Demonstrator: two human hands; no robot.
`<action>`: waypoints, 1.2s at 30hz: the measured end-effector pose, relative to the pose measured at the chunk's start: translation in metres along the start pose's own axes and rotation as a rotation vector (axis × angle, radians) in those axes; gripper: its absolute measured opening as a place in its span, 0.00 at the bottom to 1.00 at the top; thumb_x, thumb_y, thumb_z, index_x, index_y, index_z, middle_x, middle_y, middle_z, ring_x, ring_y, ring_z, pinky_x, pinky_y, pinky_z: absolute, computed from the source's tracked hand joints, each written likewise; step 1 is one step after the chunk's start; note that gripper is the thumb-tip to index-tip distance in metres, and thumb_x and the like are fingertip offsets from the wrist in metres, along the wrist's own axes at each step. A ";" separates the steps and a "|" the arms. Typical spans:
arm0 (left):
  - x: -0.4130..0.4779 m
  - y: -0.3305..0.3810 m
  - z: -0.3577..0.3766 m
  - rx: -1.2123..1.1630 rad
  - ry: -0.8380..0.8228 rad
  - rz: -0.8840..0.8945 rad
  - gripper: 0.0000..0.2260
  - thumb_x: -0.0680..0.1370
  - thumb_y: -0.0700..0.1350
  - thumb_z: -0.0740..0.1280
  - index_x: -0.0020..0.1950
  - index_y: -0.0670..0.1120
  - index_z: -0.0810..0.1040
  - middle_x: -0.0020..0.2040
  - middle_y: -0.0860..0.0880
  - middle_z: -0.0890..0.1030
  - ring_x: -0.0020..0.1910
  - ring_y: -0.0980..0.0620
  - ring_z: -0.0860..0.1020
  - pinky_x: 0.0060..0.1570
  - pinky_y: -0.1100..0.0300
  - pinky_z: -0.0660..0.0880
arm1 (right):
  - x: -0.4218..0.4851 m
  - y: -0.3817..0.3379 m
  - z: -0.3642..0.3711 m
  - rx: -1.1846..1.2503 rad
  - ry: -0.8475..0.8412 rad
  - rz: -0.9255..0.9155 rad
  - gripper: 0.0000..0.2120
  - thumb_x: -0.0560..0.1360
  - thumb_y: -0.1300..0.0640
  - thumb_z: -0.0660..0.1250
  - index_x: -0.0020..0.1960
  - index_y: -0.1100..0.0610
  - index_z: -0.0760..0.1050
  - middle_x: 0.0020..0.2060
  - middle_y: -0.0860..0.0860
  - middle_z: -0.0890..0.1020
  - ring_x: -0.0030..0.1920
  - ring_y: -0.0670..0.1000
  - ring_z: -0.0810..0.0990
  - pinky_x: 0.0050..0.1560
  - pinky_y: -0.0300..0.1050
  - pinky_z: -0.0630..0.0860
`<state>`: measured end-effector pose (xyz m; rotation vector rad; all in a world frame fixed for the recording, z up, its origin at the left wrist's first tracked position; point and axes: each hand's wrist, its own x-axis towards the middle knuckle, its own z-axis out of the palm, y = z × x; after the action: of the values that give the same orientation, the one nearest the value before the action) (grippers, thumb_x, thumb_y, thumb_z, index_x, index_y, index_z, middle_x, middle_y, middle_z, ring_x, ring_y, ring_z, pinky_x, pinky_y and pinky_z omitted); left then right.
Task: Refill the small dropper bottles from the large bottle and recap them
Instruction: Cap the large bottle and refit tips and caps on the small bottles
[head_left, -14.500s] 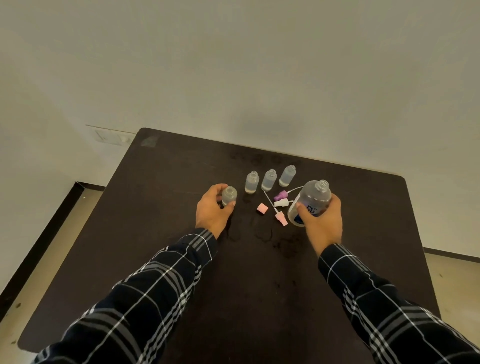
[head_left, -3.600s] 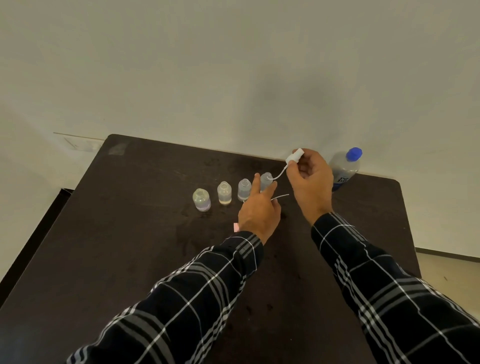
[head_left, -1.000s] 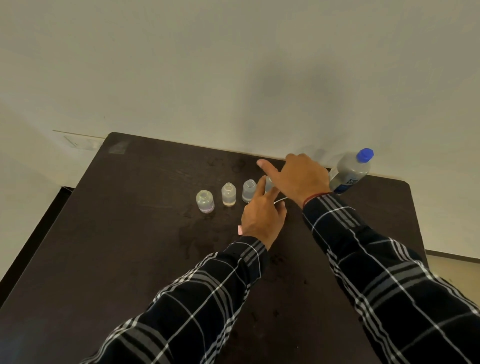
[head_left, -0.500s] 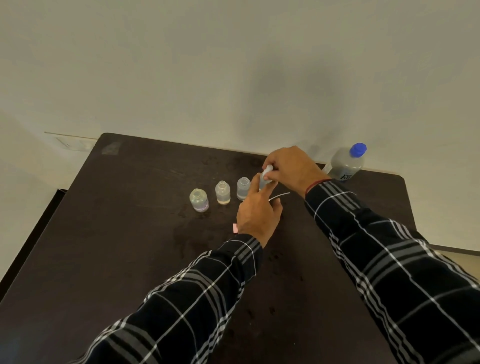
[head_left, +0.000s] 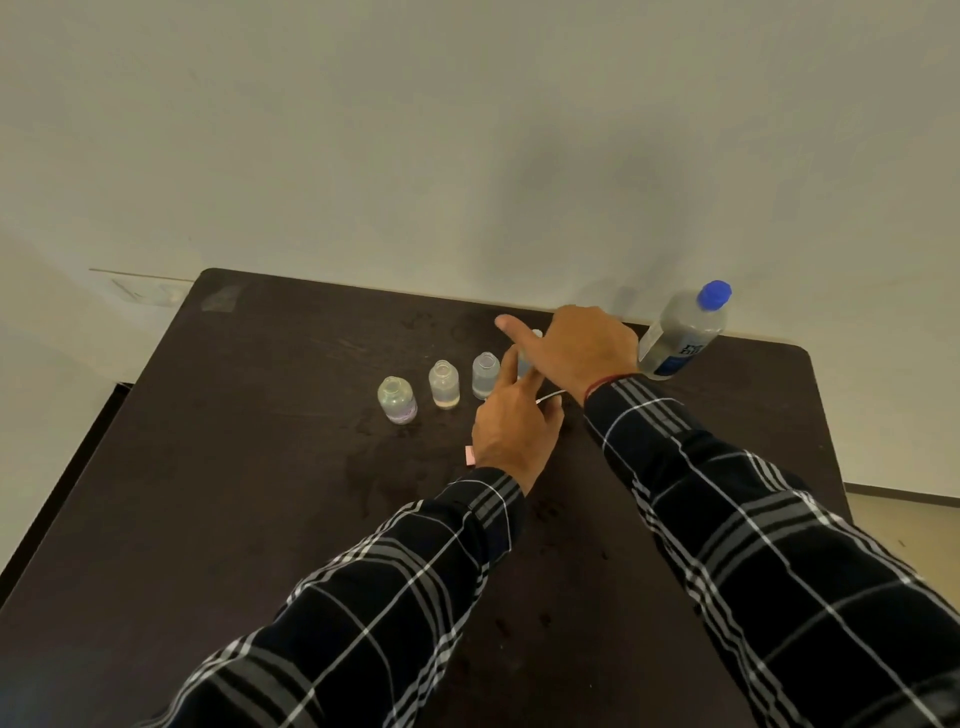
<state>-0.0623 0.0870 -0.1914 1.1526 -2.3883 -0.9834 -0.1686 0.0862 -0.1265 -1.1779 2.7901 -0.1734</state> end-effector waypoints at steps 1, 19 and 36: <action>0.000 0.000 0.000 -0.004 -0.010 0.000 0.23 0.78 0.49 0.67 0.73 0.56 0.67 0.79 0.55 0.57 0.60 0.49 0.78 0.55 0.49 0.79 | -0.002 0.007 -0.004 0.076 -0.010 -0.015 0.36 0.70 0.21 0.51 0.39 0.54 0.75 0.32 0.47 0.77 0.33 0.47 0.76 0.32 0.41 0.69; 0.003 -0.005 0.004 0.037 -0.019 0.013 0.24 0.78 0.52 0.68 0.73 0.53 0.68 0.79 0.54 0.58 0.56 0.49 0.80 0.54 0.50 0.79 | 0.002 0.006 0.008 -0.001 0.012 -0.198 0.19 0.77 0.37 0.64 0.53 0.52 0.78 0.45 0.51 0.82 0.41 0.48 0.75 0.46 0.44 0.75; 0.006 -0.002 0.004 0.016 -0.103 -0.037 0.28 0.79 0.51 0.67 0.77 0.58 0.61 0.81 0.54 0.51 0.65 0.48 0.75 0.62 0.48 0.75 | 0.003 0.013 -0.013 0.203 -0.262 -0.293 0.14 0.79 0.54 0.68 0.64 0.56 0.77 0.60 0.55 0.79 0.60 0.54 0.78 0.67 0.48 0.73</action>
<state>-0.0669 0.0834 -0.1954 1.1825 -2.4673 -1.0612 -0.1818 0.0940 -0.1156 -1.4336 2.3079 -0.2953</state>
